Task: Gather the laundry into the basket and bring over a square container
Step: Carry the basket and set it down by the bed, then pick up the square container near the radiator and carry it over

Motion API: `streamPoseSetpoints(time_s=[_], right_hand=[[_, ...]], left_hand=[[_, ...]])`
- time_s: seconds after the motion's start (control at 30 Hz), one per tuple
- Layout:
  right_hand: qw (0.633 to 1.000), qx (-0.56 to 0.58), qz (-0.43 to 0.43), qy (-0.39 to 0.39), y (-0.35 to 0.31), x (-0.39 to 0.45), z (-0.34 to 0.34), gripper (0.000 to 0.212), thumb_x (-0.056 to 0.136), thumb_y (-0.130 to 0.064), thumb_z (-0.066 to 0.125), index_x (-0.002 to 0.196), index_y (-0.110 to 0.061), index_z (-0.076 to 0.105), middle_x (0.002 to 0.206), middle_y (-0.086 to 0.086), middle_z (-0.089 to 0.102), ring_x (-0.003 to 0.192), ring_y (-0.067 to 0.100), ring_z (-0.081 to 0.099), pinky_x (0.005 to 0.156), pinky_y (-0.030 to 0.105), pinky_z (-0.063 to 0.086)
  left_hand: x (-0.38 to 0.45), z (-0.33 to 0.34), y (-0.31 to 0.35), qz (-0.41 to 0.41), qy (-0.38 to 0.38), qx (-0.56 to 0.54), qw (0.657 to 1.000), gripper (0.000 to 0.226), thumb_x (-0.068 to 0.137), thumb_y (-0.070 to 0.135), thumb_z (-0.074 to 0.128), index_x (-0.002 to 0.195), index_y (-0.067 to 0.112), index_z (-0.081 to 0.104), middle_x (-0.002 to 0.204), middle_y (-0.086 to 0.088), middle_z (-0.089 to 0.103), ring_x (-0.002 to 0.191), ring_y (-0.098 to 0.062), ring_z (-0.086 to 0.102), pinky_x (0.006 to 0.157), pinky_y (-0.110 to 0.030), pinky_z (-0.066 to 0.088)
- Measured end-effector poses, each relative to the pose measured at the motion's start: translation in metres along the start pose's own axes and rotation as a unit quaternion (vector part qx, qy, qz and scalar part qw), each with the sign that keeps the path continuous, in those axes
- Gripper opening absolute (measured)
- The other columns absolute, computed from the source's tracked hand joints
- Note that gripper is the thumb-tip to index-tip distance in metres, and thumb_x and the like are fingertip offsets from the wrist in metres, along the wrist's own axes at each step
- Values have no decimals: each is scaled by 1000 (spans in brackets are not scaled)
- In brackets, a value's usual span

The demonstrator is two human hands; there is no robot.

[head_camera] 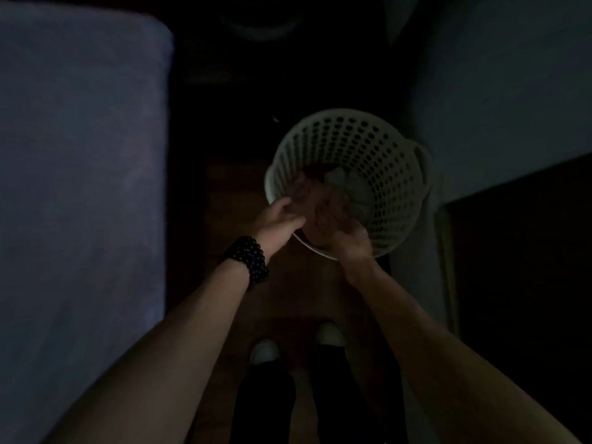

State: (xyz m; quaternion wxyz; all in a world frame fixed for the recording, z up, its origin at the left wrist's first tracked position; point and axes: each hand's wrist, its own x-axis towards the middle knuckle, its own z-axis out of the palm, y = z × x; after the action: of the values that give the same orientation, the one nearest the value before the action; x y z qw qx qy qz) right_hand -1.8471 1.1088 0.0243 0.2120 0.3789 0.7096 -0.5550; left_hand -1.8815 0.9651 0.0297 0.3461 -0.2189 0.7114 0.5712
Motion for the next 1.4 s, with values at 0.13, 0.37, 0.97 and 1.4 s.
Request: streamPoseSetpoints(time_s=[0.13, 0.37, 0.97, 1.4], right_hand=[[984, -53, -158, -59, -106, -107, 12, 52, 72, -41, 63, 122, -26, 66, 113, -2, 75, 108, 20, 70, 98, 45, 55], [890, -28, -411, -196, -262, -338, 11, 45, 81, -26, 61, 126, -23, 63, 122, -7, 68, 119, 8, 64, 105, 36, 52], [433, -80, -475, -762, -38, -838, 26, 41, 89, 7, 63, 113, -26, 62, 120, -1, 69, 113, 6, 68, 89, 12, 51], [242, -164, -338, -894, 308, -1105, -13, 37, 89, -7, 64, 113, -35, 66, 120, -7, 72, 113, 2, 69, 85, 7, 50]], left_hand=[[-117, -91, 80, 149, 42, 39, 987, 54, 94, 22, 64, 145, 26, 47, 131, 2, 65, 114, -5, 61, 104, -32, 49], [-383, -206, 165, 335, 234, 76, 909, 39, 91, 26, 65, 125, 44, 58, 128, 16, 65, 123, -1, 60, 104, -22, 48], [-950, -31, -150, 256, 783, -52, 564, 31, 90, 10, 64, 116, 26, 66, 112, 3, 75, 113, -11, 68, 89, -25, 55], [-1219, 187, -419, 46, 918, -119, 376, 30, 90, 19, 65, 117, 32, 64, 113, 5, 74, 111, -14, 68, 96, -40, 55]])
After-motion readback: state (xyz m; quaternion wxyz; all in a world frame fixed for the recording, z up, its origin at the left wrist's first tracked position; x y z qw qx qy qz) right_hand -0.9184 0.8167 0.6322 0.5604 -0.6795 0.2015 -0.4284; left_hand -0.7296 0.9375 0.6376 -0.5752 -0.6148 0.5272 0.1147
